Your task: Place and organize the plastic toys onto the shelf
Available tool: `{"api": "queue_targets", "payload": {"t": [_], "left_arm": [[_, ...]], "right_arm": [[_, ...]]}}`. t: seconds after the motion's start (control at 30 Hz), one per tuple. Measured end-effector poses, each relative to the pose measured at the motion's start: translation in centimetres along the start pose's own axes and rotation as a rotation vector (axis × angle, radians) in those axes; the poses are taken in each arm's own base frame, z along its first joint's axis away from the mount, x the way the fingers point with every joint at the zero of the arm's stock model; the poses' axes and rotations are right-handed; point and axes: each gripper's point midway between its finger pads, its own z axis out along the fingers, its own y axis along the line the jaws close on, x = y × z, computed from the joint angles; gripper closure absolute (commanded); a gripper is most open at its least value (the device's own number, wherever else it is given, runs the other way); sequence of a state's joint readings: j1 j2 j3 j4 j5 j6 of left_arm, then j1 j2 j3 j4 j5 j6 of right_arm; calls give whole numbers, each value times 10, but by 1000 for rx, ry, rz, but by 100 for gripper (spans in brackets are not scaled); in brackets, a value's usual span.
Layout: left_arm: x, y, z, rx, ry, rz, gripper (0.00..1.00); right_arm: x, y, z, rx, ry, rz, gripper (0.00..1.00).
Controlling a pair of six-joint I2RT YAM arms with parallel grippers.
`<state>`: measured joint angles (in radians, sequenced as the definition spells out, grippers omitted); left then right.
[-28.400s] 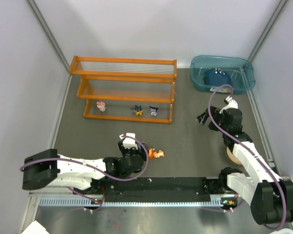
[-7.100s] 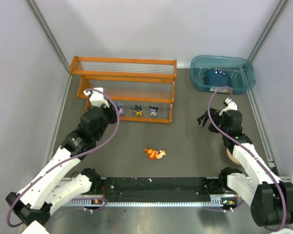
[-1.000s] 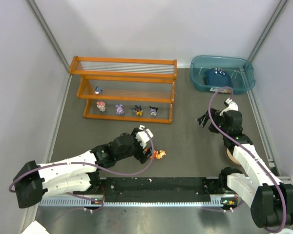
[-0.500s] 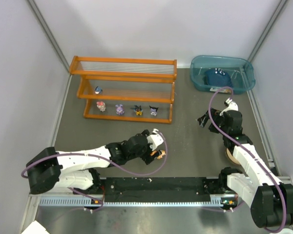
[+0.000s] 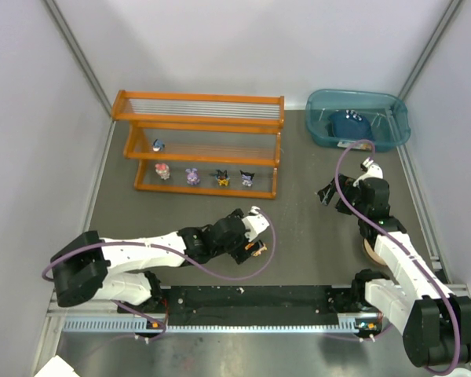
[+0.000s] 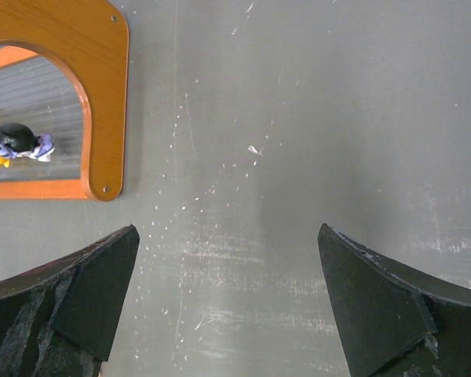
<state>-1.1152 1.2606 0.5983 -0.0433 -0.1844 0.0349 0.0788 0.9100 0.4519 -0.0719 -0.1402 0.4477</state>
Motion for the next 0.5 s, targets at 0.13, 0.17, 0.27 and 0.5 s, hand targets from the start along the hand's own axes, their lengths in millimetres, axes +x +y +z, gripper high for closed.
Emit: {"api": "queue_targets", "payload": {"t": [0.13,0.17,0.27,0.5], "left_arm": [[4,-4,3,5,39,-1,18],[6,-4,4,4,47,2,18],[11,-5,4,0,66,-5,19],[12,-2,4,-29,72,-46,26]], "right_arm": [[0,0,0,0,0,0,1],[0,0,0,0,0,0,1],[0,0,0,0,0,0,1],[0,0,0,0,0,0,1]]}}
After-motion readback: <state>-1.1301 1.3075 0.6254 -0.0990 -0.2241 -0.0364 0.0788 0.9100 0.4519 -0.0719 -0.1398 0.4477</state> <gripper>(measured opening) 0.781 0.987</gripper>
